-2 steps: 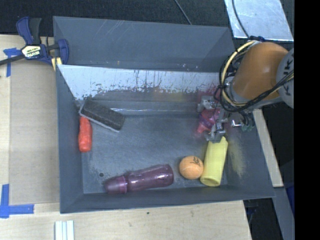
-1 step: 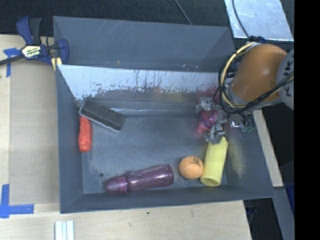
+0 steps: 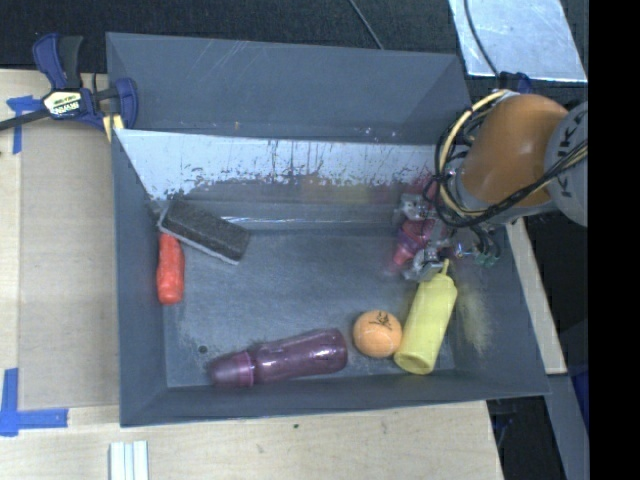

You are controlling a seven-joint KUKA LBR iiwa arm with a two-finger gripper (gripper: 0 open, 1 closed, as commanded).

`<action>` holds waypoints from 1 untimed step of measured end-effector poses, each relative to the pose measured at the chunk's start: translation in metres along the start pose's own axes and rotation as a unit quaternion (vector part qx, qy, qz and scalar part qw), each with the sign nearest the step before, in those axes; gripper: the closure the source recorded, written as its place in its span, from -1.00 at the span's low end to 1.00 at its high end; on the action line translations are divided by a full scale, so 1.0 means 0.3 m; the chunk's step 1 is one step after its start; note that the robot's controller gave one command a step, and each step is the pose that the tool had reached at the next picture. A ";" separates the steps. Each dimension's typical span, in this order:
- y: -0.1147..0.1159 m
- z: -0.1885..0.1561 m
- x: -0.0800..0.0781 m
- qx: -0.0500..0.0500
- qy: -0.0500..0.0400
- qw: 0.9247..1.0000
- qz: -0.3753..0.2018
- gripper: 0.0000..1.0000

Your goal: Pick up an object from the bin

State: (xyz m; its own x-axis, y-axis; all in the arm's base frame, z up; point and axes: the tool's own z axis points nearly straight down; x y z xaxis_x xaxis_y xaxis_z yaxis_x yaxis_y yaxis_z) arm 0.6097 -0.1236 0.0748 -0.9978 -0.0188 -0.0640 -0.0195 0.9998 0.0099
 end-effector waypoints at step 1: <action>-0.040 0.002 -0.019 -0.001 -0.004 0.999 -0.032 -1.00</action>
Offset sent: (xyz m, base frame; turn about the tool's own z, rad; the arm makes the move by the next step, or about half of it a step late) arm 0.0075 -0.0098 -0.0048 0.0349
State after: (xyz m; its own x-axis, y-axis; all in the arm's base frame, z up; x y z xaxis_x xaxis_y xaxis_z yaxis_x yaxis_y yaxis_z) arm 0.6157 -0.1356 0.0745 -0.9939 -0.0831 -0.0730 -0.0839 0.9964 0.0073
